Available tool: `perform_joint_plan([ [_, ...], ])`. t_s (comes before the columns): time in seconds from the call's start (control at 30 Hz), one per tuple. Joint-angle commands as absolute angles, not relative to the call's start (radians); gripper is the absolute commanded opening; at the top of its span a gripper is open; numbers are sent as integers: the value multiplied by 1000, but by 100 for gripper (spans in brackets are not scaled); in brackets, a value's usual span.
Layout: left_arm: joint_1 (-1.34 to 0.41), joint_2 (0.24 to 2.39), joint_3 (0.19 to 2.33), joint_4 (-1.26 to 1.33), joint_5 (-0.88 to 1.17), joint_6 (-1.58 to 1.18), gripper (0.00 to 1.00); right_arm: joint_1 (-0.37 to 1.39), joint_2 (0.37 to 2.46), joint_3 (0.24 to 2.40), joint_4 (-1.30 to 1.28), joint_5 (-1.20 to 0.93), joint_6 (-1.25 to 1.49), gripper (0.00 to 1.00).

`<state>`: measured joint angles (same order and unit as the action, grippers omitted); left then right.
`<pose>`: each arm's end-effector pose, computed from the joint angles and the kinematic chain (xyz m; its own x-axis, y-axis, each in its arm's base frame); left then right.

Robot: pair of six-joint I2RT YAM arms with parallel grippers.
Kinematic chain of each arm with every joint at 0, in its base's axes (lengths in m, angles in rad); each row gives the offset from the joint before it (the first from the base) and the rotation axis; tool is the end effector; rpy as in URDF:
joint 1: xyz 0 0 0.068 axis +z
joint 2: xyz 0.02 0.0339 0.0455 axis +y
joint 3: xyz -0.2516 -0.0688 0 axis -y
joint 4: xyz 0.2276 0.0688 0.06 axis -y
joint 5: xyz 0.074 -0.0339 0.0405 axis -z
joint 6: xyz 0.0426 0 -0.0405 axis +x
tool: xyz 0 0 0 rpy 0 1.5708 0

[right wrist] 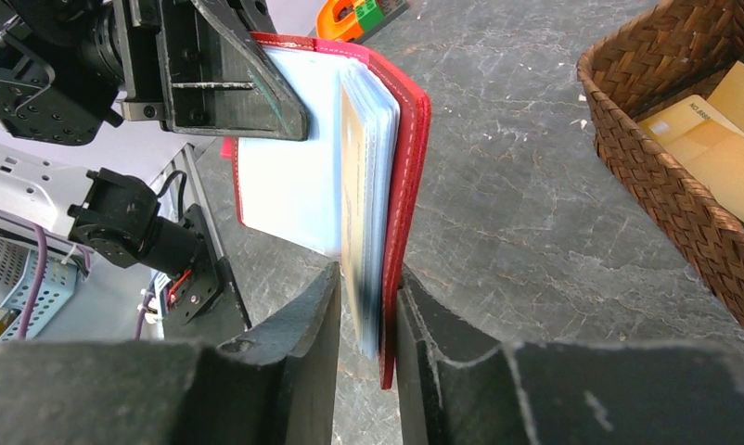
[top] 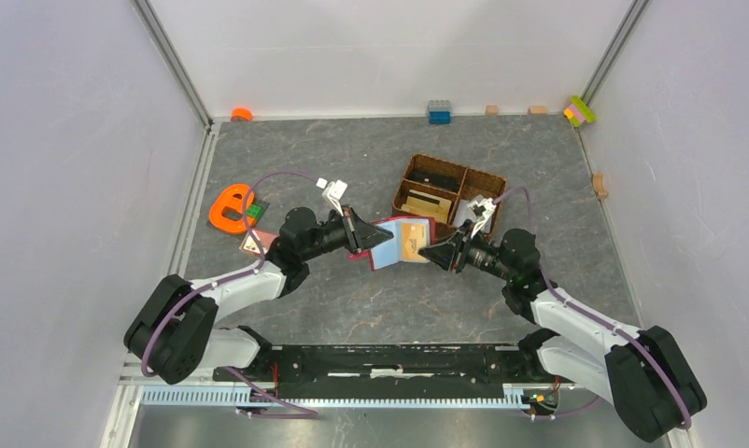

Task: Take the credit cards out of the card holder
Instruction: Remove the credit card from the card holder.

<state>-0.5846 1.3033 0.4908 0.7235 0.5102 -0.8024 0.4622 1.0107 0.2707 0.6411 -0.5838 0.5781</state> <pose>0.2089 -0.1632 0.2223 -0.6895 -0.2961 -0.6610 0.5633 0.3545 -0.7463 0.1720 0.1119 0.2067 -0.5456 0.2376 -0.8037 -0.6745 0.4447 0.5893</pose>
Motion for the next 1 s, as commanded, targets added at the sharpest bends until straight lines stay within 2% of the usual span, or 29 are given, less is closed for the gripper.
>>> perform_joint_plan([
  [0.0, -581, 1273, 495, 744, 488, -763, 2, 459, 1022, 267, 730, -622, 602, 28],
  [0.13, -581, 1280, 495, 758, 499, -773, 2, 458, 1050, 268, 763, -653, 621, 26],
  [0.27, -581, 1277, 492, 767, 505, -779, 2, 458, 1072, 267, 789, -676, 637, 32],
  [0.57, -581, 1290, 489, 817, 548, -808, 2, 458, 1092, 268, 794, -681, 645, 33],
  [0.7, -581, 1301, 487, 839, 564, -827, 2, 459, 1103, 264, 822, -698, 662, 24],
  [0.83, -581, 1288, 485, 815, 541, -817, 3, 459, 1096, 263, 820, -698, 654, 1],
  [0.97, -577, 1229, 493, 645, 415, -769, 23, 458, 1081, 264, 792, -678, 634, 0],
])
